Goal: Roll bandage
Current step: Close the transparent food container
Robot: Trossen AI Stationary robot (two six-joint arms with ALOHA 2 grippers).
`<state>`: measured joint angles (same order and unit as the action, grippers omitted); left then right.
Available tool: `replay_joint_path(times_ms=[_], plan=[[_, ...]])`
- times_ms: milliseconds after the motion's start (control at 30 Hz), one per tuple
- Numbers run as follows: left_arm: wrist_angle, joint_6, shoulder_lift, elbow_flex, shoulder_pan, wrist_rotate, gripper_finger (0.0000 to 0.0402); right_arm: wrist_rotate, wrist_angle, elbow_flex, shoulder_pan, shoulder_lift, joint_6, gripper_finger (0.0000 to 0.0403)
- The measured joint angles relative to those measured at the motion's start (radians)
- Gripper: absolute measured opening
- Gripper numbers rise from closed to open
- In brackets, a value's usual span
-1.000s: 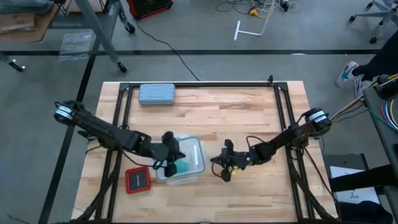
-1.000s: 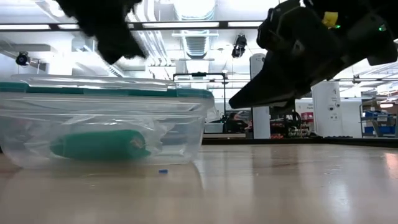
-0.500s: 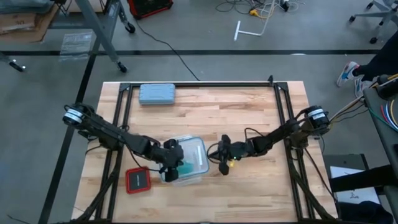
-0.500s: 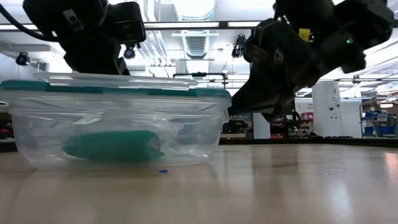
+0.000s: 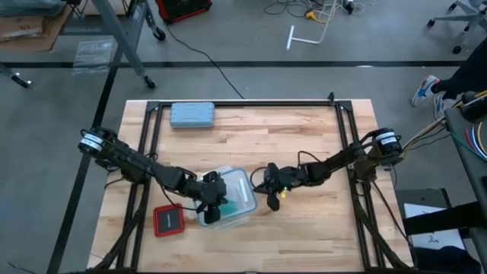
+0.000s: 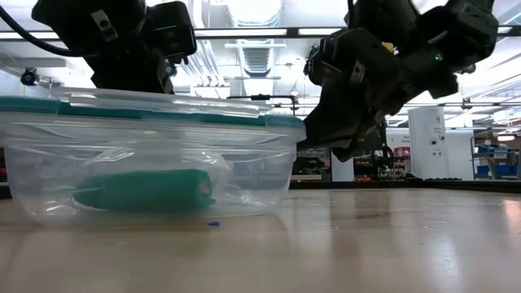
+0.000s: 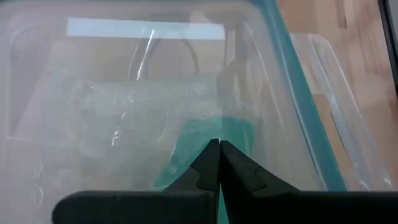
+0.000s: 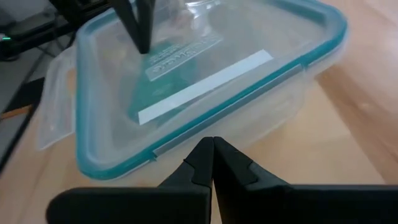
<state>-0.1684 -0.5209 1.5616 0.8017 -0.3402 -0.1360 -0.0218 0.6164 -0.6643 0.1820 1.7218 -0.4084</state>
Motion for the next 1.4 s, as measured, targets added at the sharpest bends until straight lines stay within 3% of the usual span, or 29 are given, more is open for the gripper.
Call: replay_joint_path(times_ms=[300,433,567,833,1067,1200,1400], plan=[[0.052,-0.008,0.002,-0.022,0.020,-0.041,0.0000,0.208,0.087,-0.062,-0.035,0.022,0.068,0.0000],[0.055,-0.002,0.002,-0.026,0.038,-0.057,0.0000,0.265,0.167,-0.092,-0.040,0.125,0.072,0.0000],[0.065,0.025,0.002,-0.027,0.042,-0.039,0.0000,0.276,0.179,-0.095,-0.052,0.135,0.057,0.0000],[0.122,0.151,-0.022,-0.034,0.021,0.027,0.0000,0.259,0.106,-0.045,-0.070,-0.015,0.120,0.0000],[0.090,0.251,-0.026,-0.045,0.001,0.120,0.0000,0.172,0.109,0.134,-0.110,-0.134,0.248,0.0000],[0.098,0.268,-0.026,-0.051,0.004,0.129,0.0000,0.203,0.286,0.214,-0.127,-0.075,0.185,0.0000],[0.131,0.271,-0.026,-0.061,0.010,0.128,0.0000,0.224,0.468,0.201,-0.092,0.075,0.055,0.0000]])
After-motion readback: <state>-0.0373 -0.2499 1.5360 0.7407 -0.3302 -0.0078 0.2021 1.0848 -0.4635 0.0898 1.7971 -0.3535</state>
